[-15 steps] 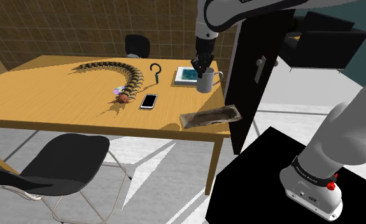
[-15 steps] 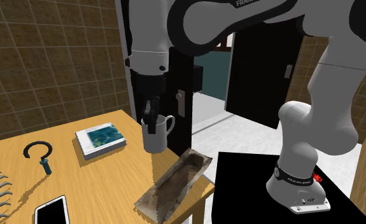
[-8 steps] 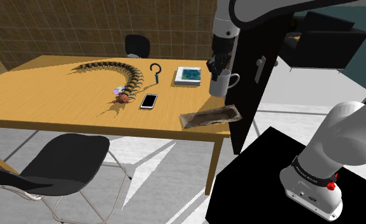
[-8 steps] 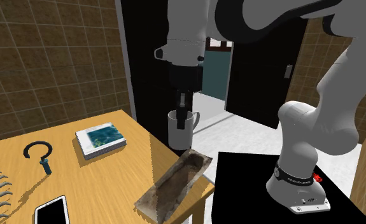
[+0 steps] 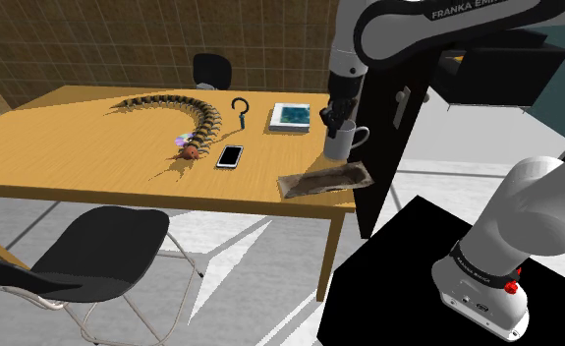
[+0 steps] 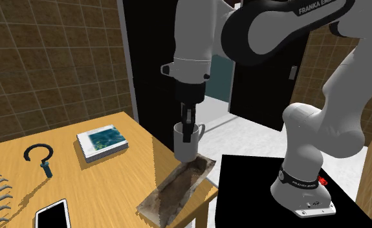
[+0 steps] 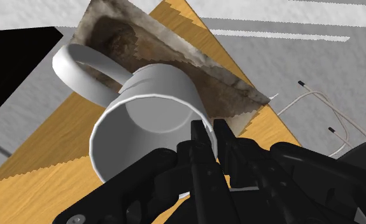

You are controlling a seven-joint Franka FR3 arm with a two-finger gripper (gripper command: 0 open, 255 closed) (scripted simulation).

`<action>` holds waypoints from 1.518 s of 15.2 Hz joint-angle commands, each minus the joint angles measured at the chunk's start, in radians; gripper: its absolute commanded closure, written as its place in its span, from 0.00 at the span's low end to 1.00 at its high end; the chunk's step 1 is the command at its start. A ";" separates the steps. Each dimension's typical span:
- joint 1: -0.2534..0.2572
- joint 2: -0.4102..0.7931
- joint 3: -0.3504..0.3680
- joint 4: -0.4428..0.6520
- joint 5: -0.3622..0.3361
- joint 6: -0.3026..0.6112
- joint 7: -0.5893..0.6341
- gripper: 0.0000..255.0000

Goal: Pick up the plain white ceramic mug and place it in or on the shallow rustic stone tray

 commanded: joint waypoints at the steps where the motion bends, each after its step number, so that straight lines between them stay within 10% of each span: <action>1: 0.000 0.004 0.001 -0.023 0.000 0.028 0.001 1.00; 21: 0.001 0.062 0.009 -0.154 0.000 0.216 0.005 1.00; 22: 0.001 0.061 0.009 -0.154 0.000 0.216 0.005 0.00; 23: 0.001 0.062 0.009 -0.154 0.000 0.216 0.005 0.00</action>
